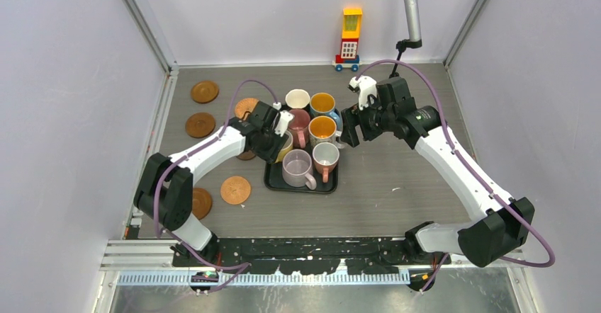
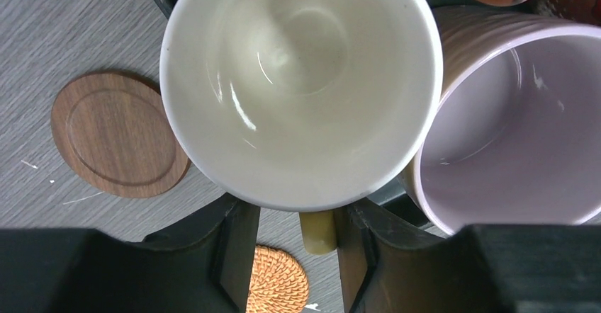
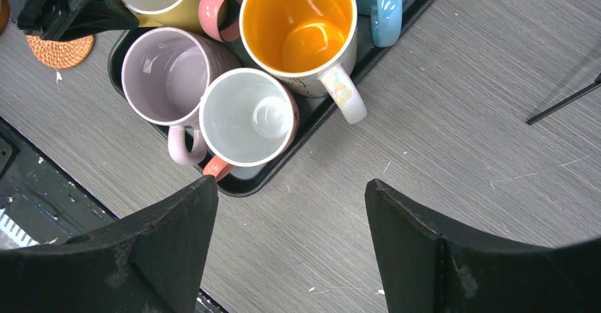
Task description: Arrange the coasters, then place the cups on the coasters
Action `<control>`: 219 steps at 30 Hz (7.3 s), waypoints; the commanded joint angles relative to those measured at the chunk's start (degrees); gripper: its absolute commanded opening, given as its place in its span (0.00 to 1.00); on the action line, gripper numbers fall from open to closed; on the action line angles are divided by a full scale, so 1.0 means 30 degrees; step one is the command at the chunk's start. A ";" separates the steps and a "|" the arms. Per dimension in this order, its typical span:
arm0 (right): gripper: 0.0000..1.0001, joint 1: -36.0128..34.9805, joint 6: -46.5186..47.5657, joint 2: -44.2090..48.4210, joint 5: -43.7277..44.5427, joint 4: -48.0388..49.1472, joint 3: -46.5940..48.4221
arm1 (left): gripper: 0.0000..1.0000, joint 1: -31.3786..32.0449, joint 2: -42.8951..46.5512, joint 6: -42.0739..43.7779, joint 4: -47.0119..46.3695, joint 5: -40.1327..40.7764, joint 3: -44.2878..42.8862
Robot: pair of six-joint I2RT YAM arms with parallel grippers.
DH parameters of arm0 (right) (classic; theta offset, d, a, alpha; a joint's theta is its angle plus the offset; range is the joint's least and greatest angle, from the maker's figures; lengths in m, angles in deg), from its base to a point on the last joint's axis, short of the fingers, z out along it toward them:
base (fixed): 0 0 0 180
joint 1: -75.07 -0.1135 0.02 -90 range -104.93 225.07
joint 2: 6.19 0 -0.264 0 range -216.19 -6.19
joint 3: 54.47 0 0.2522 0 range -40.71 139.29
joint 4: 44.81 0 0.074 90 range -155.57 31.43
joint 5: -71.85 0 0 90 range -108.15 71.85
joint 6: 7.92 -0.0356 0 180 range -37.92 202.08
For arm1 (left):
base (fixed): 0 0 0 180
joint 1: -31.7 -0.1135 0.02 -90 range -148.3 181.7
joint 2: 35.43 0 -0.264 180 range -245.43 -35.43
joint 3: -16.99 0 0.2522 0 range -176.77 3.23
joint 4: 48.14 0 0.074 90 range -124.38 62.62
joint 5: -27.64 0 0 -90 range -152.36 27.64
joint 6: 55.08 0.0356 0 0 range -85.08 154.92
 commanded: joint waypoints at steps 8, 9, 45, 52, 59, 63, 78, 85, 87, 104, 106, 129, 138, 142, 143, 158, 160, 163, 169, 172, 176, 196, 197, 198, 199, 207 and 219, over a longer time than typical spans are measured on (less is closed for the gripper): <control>0.81 0.0079 -0.0106 0.0753 -0.0038 -0.0069 0.0813 | 0.40 -0.0068 0.0193 0.0321 -0.2687 -0.0281 0.0992; 0.81 0.0063 -0.0106 0.0766 -0.0038 -0.0077 0.0813 | 0.39 -0.0066 0.0220 0.0340 -0.2742 -0.0257 0.1046; 0.81 0.0066 -0.0125 0.0658 -0.0142 0.0156 0.0968 | 0.00 -0.1577 0.5035 0.0377 0.0773 -0.1288 -0.0674; 0.81 0.0093 -0.0149 0.0533 -0.0054 0.0185 0.1019 | 0.00 -0.4082 0.4163 0.0816 0.1639 -0.2627 -0.3175; 0.81 0.0242 -0.0328 0.0339 0.0128 0.0156 0.1199 | 0.00 -0.6839 0.2507 0.1424 0.0961 -0.3951 -0.5552; 0.81 0.0714 -0.0763 0.0112 0.0428 0.0134 0.1334 | 0.00 -0.7669 0.1417 0.1945 0.0225 -0.4393 -0.6776; 0.81 0.2810 -0.0215 -0.1467 -0.0509 -0.2619 0.2839 | 0.00 -0.8232 -0.5065 0.3570 -0.0154 -0.4217 -1.1139; 0.81 0.3059 -0.0194 -0.1154 -0.0248 -0.2610 0.2552 | 0.00 -0.8225 -0.7156 0.2878 0.0455 -0.2349 -1.2673; 0.81 0.3109 -0.0165 -0.1069 -0.0217 -0.2618 0.2414 | 0.00 -0.8239 -0.7388 0.2652 0.0445 -0.2194 -1.2641; 0.81 0.3168 -0.0106 -0.1420 -0.0532 -0.2503 0.2326 | 0.00 -0.8211 -0.8122 0.1520 -0.0311 -0.1163 -1.1551; 0.81 0.3169 -0.0127 -0.1459 -0.0590 -0.2496 0.2348 | 0.00 -0.8210 -0.8208 0.1831 -0.0412 -0.0889 -1.1507; 0.81 0.3171 -0.0135 -0.1525 -0.0735 -0.2499 0.2276 | 0.12 -0.8211 -0.8666 0.1786 -0.1057 -0.0778 -1.0852; 0.81 0.3177 -0.0135 -0.1609 -0.0883 -0.2507 0.2335 | 0.36 -0.8167 -0.8152 0.1726 0.0139 -0.0452 -1.1050; 0.81 0.3168 -0.0135 -0.1582 -0.0964 -0.2519 0.2362 | 0.51 -0.8181 -0.7249 0.1788 0.0412 -0.0283 -1.0750; 0.81 0.3173 -0.0135 -0.1556 -0.0996 -0.2516 0.2328 | 0.56 -0.8198 -0.6886 0.1790 0.0529 -0.0226 -1.0672; 0.81 0.3178 -0.0362 -0.1044 -0.1268 -0.2204 0.1760 | 0.77 -0.7726 -0.1953 0.0842 0.3309 -0.1676 -1.0739; 0.81 0.3169 -0.0369 -0.1002 -0.1225 -0.2185 0.1714 | 0.77 -0.6812 -0.1394 0.0546 0.3438 -0.1633 -1.0085; 0.81 0.3179 -0.0370 -0.0998 -0.1224 -0.2162 0.1667 | 0.78 -0.4996 -0.0618 -0.0289 0.3142 -0.1395 -0.8929; 0.81 0.3164 -0.0237 -0.0969 -0.1086 -0.2179 0.1801 | 0.78 -0.0889 0.0132 -0.2840 0.2066 -0.0370 -0.6868; 0.81 0.3175 -0.0110 -0.1048 -0.0838 -0.2159 0.1995 | 0.80 0.0237 0.0356 -0.4556 0.1178 -0.0791 -0.5791; 0.81 0.3167 -0.0051 -0.1022 -0.0800 -0.2163 0.2039 | 0.85 0.1557 0.0435 -0.5486 -0.0507 -0.0089 -0.4879; 0.81 0.3301 0.0012 -0.0795 -0.0607 -0.1961 0.1778 | 0.78 0.2256 -0.3361 -0.5785 -0.1055 0.3662 -0.6427; 0.81 0.3325 0.0012 -0.0768 -0.0596 -0.1947 0.1754 | 0.77 0.2224 -0.3370 -0.5635 -0.0894 0.3862 -0.6404; 0.81 0.3332 0.0012 -0.0739 -0.0594 -0.1933 0.1725 | 0.75 0.2209 -0.3368 -0.5434 -0.0742 0.4111 -0.6394; 0.82 0.3315 -0.0014 -0.0720 -0.0616 -0.1973 0.1674 | 0.74 0.2181 -0.3290 -0.5364 -0.0558 0.4306 -0.6367; 0.82 0.3344 -0.0164 -0.0480 -0.0711 -0.1982 0.1447 | 0.64 0.1656 -0.2209 -0.3907 -0.0610 0.4355 -0.5153; 0.81 0.3356 -0.0106 -0.0309 -0.0857 -0.2071 0.1311 | 0.46 -0.0447 -0.3473 -0.1568 0.1679 -0.0395 -0.6505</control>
